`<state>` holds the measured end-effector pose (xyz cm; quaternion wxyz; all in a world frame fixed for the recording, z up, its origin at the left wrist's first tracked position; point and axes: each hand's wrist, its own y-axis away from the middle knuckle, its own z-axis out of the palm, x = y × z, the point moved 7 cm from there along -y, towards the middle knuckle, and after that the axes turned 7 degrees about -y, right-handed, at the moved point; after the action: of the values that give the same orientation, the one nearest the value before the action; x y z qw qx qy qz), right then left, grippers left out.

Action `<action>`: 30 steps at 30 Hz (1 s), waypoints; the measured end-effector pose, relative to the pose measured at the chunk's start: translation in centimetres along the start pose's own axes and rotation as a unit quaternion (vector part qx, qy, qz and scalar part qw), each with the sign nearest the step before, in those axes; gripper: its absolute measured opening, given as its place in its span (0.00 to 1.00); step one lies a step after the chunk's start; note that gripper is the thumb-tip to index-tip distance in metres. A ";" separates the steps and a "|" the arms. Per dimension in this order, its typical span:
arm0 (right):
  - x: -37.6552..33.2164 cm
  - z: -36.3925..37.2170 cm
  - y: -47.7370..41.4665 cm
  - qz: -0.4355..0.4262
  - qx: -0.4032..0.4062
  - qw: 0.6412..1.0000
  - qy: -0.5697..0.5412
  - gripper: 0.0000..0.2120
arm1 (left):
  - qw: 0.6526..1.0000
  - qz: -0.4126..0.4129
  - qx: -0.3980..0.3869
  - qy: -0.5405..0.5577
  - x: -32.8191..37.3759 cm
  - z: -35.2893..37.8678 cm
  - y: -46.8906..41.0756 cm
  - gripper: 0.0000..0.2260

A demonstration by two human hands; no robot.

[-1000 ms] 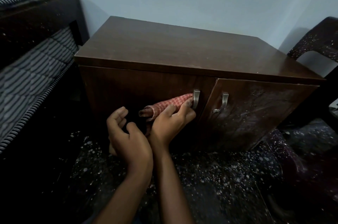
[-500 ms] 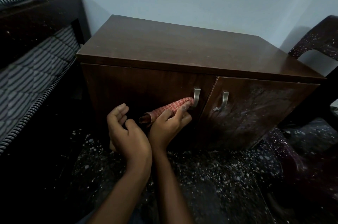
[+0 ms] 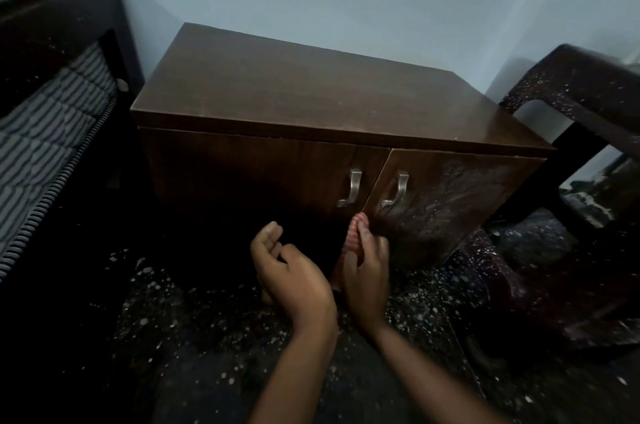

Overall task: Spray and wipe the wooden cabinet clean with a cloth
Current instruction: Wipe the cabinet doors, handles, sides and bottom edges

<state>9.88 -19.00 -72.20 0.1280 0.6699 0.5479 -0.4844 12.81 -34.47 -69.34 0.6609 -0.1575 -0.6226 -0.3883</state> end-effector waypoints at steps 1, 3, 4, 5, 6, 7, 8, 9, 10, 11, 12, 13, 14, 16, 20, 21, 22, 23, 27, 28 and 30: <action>0.0 -0.5 -0.5 -0.050 -0.063 0.995 0.059 0.24 | 1.000 -0.009 -0.009 -0.002 -0.2 0.4 0.5 0.15; -0.3 -2.4 -1.5 -0.111 -0.167 0.969 0.147 0.18 | 0.999 -0.023 -0.033 -0.003 -0.5 1.1 1.3 0.14; -0.4 -3.6 -2.3 -0.131 -0.204 0.952 0.188 0.17 | 0.998 -0.026 -0.049 -0.006 -0.6 1.5 1.5 0.14; -0.7 -4.8 -2.9 -0.167 -0.222 0.932 0.231 0.20 | 0.997 -0.024 -0.067 -0.011 -0.8 1.8 1.7 0.13; -1.0 -5.9 -3.7 -0.193 -0.234 0.913 0.273 0.24 | 0.996 -0.021 -0.086 -0.014 -1.0 2.1 1.9 0.12; -1.3 -7.0 -4.5 -0.213 -0.228 0.901 0.300 0.27 | 0.994 -0.018 -0.108 -0.019 -1.1 2.4 2.1 0.12; -1.5 -8.2 -5.5 -0.218 -0.206 0.899 0.319 0.28 | 0.991 -0.015 -0.132 -0.026 -1.4 3.0 2.2 0.12; -1.4 -9.3 -6.5 -0.218 -0.172 0.904 0.324 0.28 | 0.986 -0.015 -0.159 -0.040 -1.8 3.4 2.4 0.11; -1.2 -10.5 -7.2 -0.215 -0.130 0.914 0.317 0.27 | 0.980 -0.015 -0.191 -0.054 -2.4 4.1 2.7 0.10; -1.0 -11.7 -7.8 -0.211 -0.086 0.927 0.297 0.26 | 0.972 -0.016 -0.224 -0.070 -3.0 5.0 2.9 0.10; -0.9 -12.3 -7.8 -0.207 -0.056 0.941 0.264 0.25 | 0.963 -0.022 -0.252 -0.093 -3.8 5.3 3.0 0.09; -0.8 -13.1 -8.2 -0.205 -0.026 0.952 0.225 0.26 | 0.952 -0.027 -0.281 -0.121 -4.6 6.2 3.4 0.09; -0.7 -13.5 -8.1 -0.205 -0.004 0.960 0.191 0.26 | 0.938 -0.039 -0.307 -0.155 -5.5 6.8 4.1 0.08; -1.1 -13.8 -8.8 -0.225 0.038 0.960 0.160 0.27 | 0.927 -0.061 -0.325 -0.179 -6.6 8.0 5.2 0.10; -2.1 -13.1 -10.9 -0.290 0.102 0.928 0.212 0.29 | 0.949 -0.058 -0.275 -0.141 -6.7 8.8 6.2 0.19; -2.2 -12.7 -11.1 -0.315 0.112 0.913 0.233 0.30 | 0.956 -0.059 -0.254 -0.130 -6.6 8.6 6.3 0.19; -2.3 -12.2 -11.4 -0.342 0.124 0.896 0.256 0.29 | 0.962 -0.054 -0.239 -0.121 -6.4 8.5 6.4 0.19; -2.6 -11.8 -11.4 -0.362 0.123 0.883 0.274 0.28 | 0.967 -0.045 -0.223 -0.114 -6.0 8.3 6.5 0.19; -3.4 -7.6 -10.1 -0.430 0.098 0.850 0.289 0.25 | 0.978 0.005 -0.186 -0.099 -4.4 7.8 6.4 0.20; -3.7 -6.8 -9.8 -0.455 0.089 0.837 0.292 0.21 | 0.979 0.015 -0.177 -0.104 -4.1 7.6 6.3 0.20; -3.6 -6.3 -9.9 -0.489 0.079 0.812 0.308 0.20 | 0.978 0.018 -0.173 -0.113 -4.2 7.2 5.6 0.19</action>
<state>4.83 -13.16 -62.65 -0.3544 0.4358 0.7736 -0.2932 12.04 -24.55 -70.53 0.5558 -0.3241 -0.6136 -0.4578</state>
